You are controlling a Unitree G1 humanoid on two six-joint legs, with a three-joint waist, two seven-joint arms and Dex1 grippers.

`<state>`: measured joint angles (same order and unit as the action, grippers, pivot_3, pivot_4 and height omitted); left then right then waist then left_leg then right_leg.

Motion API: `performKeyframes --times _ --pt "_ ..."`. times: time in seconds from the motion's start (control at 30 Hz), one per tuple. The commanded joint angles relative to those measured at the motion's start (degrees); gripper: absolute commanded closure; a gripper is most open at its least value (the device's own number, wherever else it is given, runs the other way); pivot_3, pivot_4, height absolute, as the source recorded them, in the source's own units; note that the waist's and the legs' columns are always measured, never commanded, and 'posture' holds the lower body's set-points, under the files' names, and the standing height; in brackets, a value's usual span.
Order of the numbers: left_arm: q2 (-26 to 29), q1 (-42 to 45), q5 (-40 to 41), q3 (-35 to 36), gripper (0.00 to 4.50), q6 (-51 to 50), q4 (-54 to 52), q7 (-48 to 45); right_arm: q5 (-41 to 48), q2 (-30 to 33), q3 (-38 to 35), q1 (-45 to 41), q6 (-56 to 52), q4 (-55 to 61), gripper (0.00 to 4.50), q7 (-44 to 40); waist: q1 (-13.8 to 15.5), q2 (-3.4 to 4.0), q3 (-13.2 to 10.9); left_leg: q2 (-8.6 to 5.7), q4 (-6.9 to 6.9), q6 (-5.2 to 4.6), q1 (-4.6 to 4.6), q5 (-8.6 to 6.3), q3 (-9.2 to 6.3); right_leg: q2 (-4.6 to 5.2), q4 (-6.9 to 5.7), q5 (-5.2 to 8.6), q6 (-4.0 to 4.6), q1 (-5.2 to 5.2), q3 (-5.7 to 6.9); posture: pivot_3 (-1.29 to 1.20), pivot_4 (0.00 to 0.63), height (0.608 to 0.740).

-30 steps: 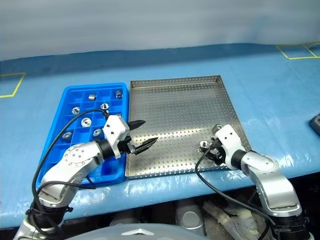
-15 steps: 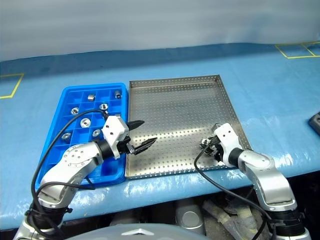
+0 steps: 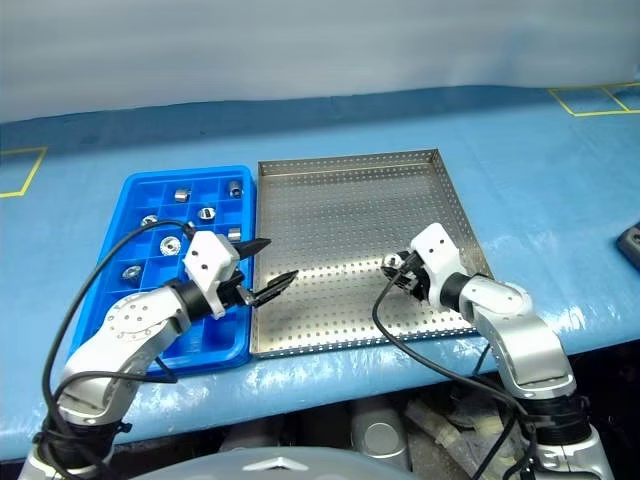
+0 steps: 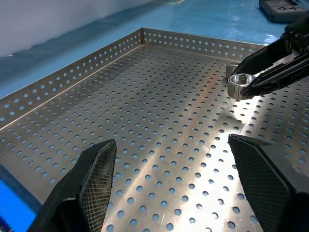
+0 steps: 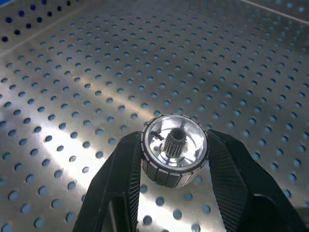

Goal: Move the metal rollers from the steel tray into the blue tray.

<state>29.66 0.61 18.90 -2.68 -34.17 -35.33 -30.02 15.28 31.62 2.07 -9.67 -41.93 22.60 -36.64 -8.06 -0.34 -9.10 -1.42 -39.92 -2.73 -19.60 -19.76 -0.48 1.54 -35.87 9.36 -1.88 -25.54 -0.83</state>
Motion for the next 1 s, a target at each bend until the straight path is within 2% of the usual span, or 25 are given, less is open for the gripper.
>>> performKeyframes --times 0.03,0.17,0.3,0.43,0.63,0.8,1.0 --pt "1.9 -3.8 1.3 6.4 0.47 -1.8 -6.0 1.2 1.3 -1.6 3.0 -5.2 2.9 0.4 2.81 -2.4 0.5 0.0 0.0 0.0 0.0 0.0 -0.01 0.0 0.01 0.02 0.0 0.0 0.0 -0.02 0.01 -0.13 0.15 0.74" --pt "3.5 -12.0 0.9 16.1 0.47 -4.5 -12.0 3.1 1.7 -5.9 9.4 -12.6 5.0 -3.6 2.81 -6.0 1.7 -0.06 0.0 0.09 0.01 0.15 -0.01 0.06 0.01 0.19 0.01 0.01 0.05 -0.06 0.03 -0.03 0.15 0.74" --pt "2.7 -21.0 0.4 25.2 0.47 -6.9 -18.0 4.7 1.0 -10.4 16.3 -18.1 7.7 -8.6 2.81 -10.2 4.8 -0.09 0.0 0.09 0.06 0.3 -0.04 0.14 -0.14 0.26 0.03 0.08 0.18 -0.06 0.14 0.08 0.15 0.74" --pt "0.0 -28.7 0.2 30.2 0.47 -7.1 -22.2 5.9 0.2 -14.1 20.4 -21.2 10.3 -13.5 2.81 -12.8 8.0 -0.12 0.0 -0.03 0.09 0.29 -0.1 0.12 -0.33 0.54 0.04 0.13 0.27 -0.04 0.46 0.15 0.15 0.74" --pt "-3.7 -34.9 -0.5 25.7 0.47 -5.4 -24.7 9.2 -0.6 -17.7 22.8 -23.2 12.6 -19.4 2.81 -14.7 11.2 -0.18 0.0 -0.2 0.08 0.31 -0.22 0.12 -0.78 0.84 0.09 0.36 0.63 0.08 1.05 0.21 0.15 0.74" --pt "-3.9 -34.3 -1.0 21.0 0.47 -5.5 -24.7 11.2 -2.4 -18.7 23.6 -23.9 13.8 -24.2 2.81 -15.2 11.6 -0.18 0.0 -0.16 0.09 0.53 -0.25 0.25 -0.97 0.78 0.04 0.48 0.81 0.11 1.3 0.22 0.15 0.74" --pt "-3.2 -32.5 0.2 20.0 0.47 -6.4 -24.7 11.3 -2.2 -18.9 22.9 -23.6 12.3 -26.8 2.81 -15.7 11.3 -0.16 0.0 -0.08 0.15 0.73 -0.23 0.37 -1.14 0.67 -0.04 0.52 0.9 0.12 1.47 0.18 0.15 0.74"
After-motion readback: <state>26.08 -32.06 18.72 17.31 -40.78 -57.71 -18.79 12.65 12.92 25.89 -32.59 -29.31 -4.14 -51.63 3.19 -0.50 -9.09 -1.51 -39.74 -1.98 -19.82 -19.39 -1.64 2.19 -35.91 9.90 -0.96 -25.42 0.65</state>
